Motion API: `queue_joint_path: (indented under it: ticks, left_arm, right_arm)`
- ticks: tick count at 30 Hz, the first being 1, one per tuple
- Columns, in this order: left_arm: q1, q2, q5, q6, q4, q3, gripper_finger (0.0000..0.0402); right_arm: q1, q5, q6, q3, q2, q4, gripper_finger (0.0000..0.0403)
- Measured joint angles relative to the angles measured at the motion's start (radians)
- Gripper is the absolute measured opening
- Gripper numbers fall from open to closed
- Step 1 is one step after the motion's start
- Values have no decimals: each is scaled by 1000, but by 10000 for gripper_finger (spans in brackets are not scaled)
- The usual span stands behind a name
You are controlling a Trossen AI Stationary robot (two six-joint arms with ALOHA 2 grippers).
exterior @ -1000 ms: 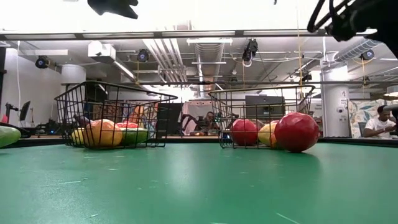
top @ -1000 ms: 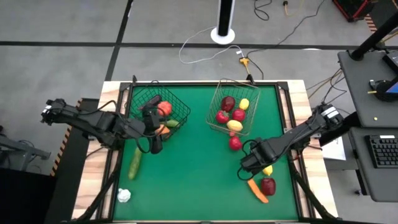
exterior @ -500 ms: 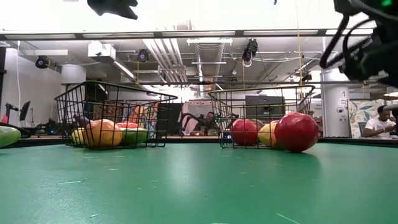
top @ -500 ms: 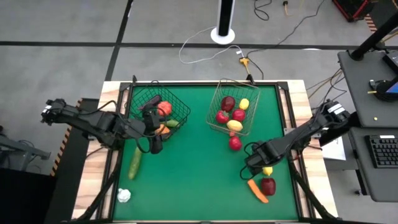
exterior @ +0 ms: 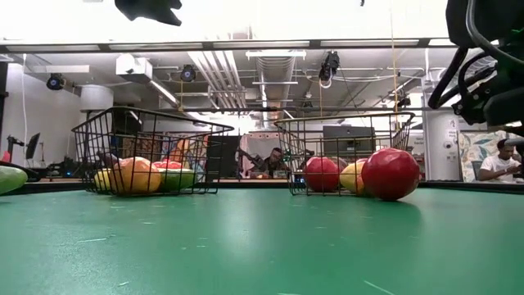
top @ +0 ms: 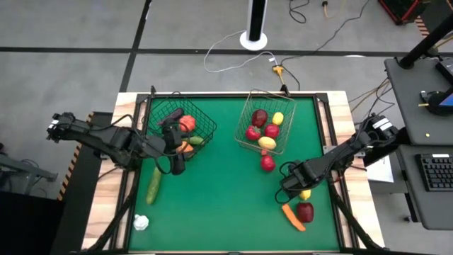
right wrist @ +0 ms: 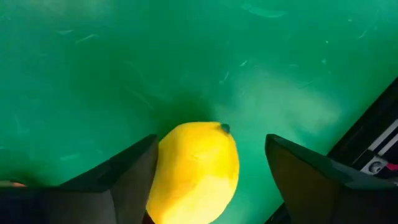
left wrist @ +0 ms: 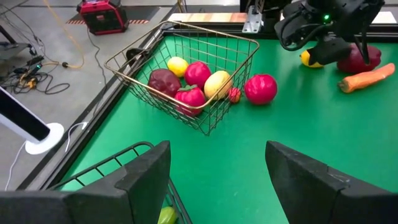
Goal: Sort produce into baskets
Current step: Put the yellow lemon into the gold wire basket
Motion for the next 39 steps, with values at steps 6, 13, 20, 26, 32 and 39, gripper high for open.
queue_joint_path:
  ticks: [6,13,20,26,32,39]
  left_arm:
    - [0,0,-3,0,0,-1,244]
    - [0,0,-4,-1,0,-2,244]
    - [0,0,-7,-6,-1,-6,244]
    - [0,0,-7,-7,0,-6,244]
    - [0,0,-7,-9,-1,-6,244]
    - [0,10,-6,-9,-4,-6,244]
  right_arm:
    - [0,1,9,0,0,0,223]
    - [0,20,12,0,0,-1,152]
    - [0,81,21,32,-9,-23,88]
    - [0,146,26,97,-38,-105,44]
    - [1,129,55,193,-63,-197,42]
    - [33,76,-140,243,-65,-189,127]
